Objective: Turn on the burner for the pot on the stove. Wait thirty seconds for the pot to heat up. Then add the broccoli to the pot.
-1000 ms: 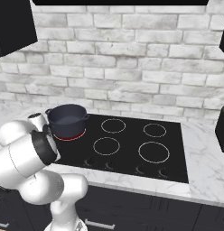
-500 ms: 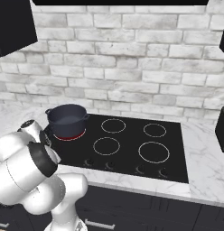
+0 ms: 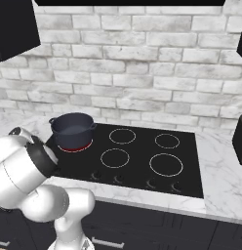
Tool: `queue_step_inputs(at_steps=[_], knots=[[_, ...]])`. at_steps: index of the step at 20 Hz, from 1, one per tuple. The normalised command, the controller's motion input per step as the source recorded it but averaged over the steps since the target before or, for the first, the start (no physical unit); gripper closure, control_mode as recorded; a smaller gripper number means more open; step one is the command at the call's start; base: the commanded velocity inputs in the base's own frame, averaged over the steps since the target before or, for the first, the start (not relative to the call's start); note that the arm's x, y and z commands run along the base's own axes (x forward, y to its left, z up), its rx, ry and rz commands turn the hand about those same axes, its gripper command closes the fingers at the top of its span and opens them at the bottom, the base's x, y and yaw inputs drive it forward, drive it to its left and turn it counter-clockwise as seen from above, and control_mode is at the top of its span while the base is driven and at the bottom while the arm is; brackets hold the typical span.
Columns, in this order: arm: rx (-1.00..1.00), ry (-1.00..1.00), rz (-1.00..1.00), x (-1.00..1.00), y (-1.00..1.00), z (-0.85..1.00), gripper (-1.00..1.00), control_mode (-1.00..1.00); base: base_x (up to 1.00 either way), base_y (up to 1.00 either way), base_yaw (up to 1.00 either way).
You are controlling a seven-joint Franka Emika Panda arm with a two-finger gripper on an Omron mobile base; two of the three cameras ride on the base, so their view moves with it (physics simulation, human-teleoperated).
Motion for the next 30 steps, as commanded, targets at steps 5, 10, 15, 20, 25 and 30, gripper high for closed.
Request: queue_step_inputs(at_steps=[5, 10, 15, 20, 25, 30], knots=[[0.01, -0.08, 0.11, -0.11, 0.20, 1.00, -1.00, -1.00, 0.00, 0.00, 0.00], [0.01, 0.01, 0.08, -0.15, -0.02, 1.00, -1.00, -1.00, 0.00, 0.00, 0.00], [-0.12, 0.02, -0.09, 0.04, 0.27, 0.85, -1.00, -1.00, 0.00, 0.00, 0.00], [0.01, 0.02, -0.12, -0.02, 0.52, 0.13, -1.00, -1.00, 0.00, 0.00, 0.00], [0.25, 0.14, 0.06, 0.00, 0.37, 0.21, -1.00, -1.00, 0.00, 0.00, 0.00], [0.12, 0.04, 0.16, 0.00, 0.34, 0.00, -1.00, -1.00, 0.00, 0.00, 0.00]])
